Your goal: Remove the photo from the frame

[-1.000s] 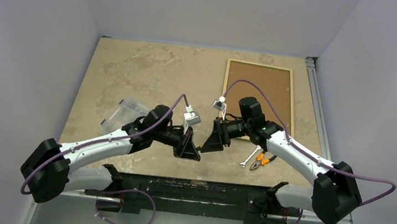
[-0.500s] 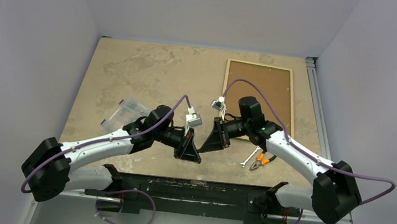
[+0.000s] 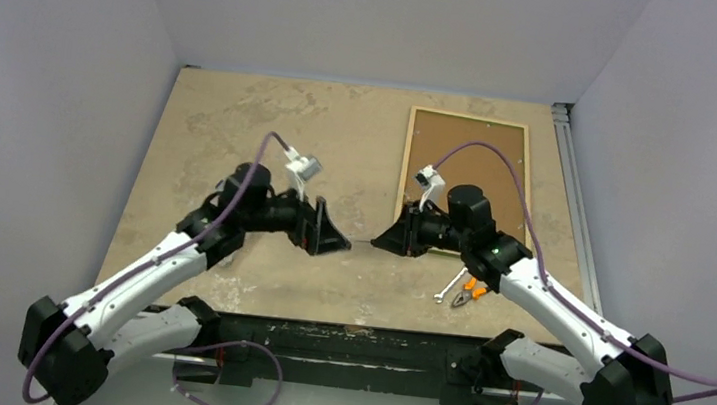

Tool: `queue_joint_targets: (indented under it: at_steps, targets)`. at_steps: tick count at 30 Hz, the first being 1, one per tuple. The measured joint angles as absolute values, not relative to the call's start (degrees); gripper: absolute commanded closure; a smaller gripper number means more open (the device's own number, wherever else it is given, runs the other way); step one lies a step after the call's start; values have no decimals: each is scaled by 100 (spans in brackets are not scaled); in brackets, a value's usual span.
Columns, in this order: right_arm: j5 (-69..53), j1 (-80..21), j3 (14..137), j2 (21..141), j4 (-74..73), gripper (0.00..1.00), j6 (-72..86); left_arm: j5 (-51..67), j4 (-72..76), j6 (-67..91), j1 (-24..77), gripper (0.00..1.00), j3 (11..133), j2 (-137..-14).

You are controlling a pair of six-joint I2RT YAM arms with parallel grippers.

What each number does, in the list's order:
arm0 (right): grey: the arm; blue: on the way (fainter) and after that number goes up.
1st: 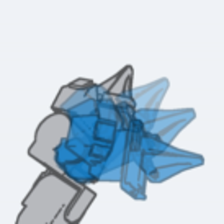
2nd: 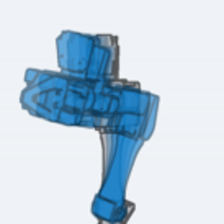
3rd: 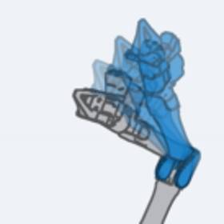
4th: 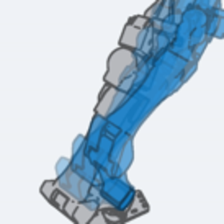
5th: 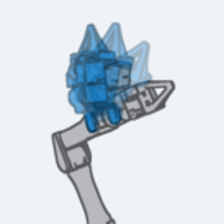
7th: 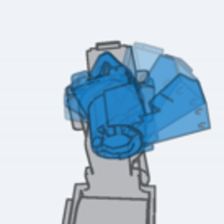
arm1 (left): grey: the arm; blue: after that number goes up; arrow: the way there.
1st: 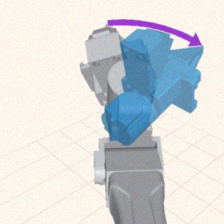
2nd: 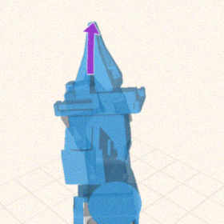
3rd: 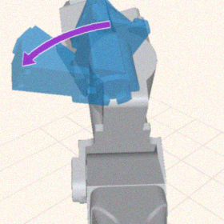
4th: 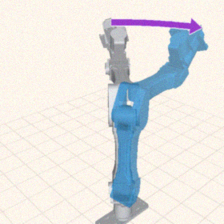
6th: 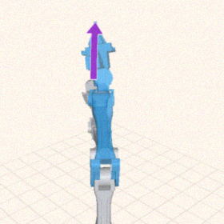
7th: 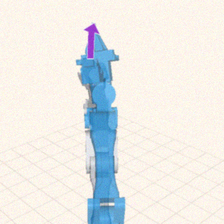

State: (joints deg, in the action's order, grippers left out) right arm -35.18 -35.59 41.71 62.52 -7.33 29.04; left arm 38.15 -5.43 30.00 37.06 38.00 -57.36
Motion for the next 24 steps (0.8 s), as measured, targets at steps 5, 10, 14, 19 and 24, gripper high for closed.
queue_joint_targets:
  at_steps: [5,10,14,19,24]
  targets:
    - [-1317,-3448,4095,6005,-1133,100,3173,2644,-1973,3098,2554,0,4934,-5280]
    - [91,-3114,4158,6573,-1424,100,3157,1798,-2753,2812,2300,0,5902,-5411]
    - [587,-2991,4401,7155,-1485,100,3059,1511,-2941,2569,2298,0,5924,-5533]
    - [934,-2991,4731,7699,-1341,100,2884,1481,-2995,2390,2298,1,5747,-5900]
    - [998,-2991,4818,8049,-1028,100,2755,1555,-3138,2270,2298,1,5634,-5999]
